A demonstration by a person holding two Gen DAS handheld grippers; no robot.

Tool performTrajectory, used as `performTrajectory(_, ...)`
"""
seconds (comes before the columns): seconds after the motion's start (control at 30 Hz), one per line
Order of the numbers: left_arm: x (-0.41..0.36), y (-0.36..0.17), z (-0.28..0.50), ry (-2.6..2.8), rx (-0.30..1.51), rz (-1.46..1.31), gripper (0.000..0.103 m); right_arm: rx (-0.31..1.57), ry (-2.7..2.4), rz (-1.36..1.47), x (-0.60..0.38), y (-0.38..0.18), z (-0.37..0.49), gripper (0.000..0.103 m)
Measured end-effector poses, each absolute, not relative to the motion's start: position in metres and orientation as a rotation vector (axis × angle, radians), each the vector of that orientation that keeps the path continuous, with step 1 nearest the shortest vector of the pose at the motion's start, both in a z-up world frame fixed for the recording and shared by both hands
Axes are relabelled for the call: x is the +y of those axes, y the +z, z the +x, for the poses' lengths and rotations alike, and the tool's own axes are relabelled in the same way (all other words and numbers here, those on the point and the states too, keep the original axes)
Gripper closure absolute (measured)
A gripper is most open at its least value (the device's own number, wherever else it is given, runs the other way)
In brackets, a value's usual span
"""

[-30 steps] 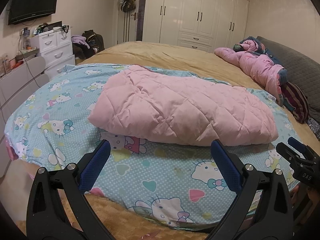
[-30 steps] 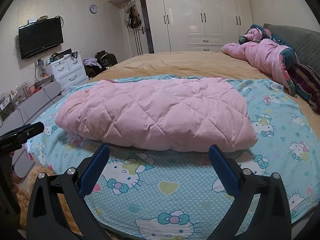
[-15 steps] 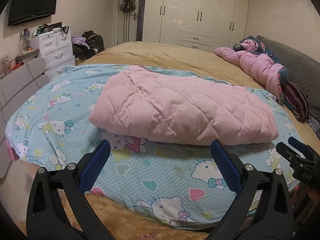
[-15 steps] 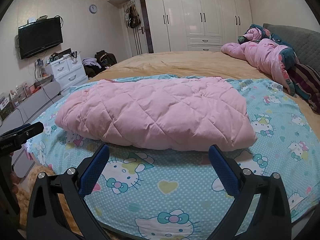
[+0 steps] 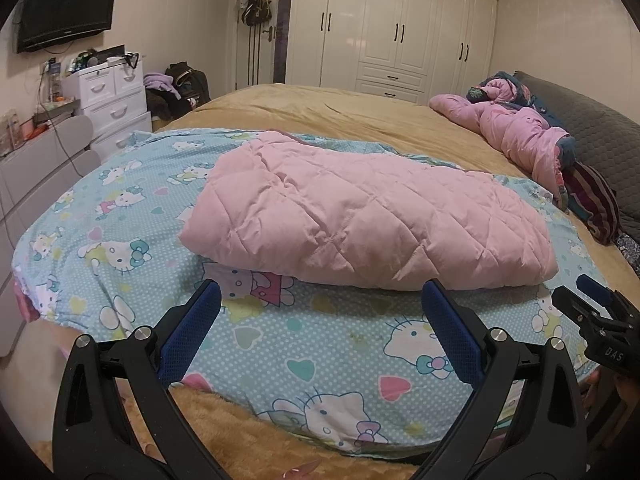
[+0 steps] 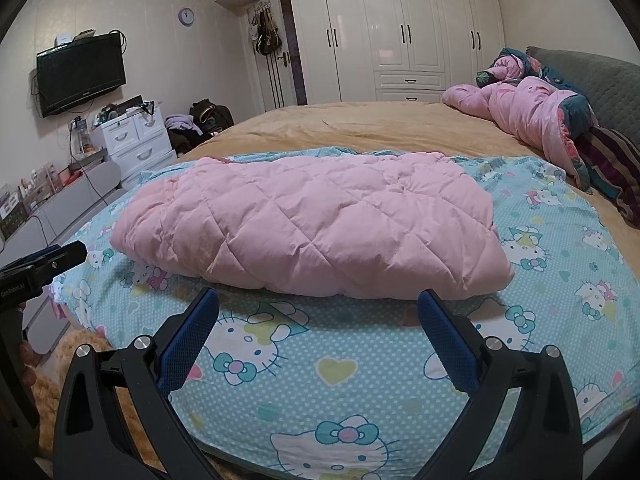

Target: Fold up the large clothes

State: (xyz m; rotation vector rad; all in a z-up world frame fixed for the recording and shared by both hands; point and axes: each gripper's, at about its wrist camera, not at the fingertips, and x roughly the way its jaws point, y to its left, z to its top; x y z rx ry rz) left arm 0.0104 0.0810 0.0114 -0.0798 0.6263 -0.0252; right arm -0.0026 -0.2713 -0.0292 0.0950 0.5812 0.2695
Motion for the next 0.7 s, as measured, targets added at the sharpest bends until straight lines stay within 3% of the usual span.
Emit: performTrajectory(0.7,0.0819,0.0101,0.0093,-0.016,0.646,-0.076,0.009,0.599,0.253,0.092,-0.2743,-0.0336,-0.0038,0.004)
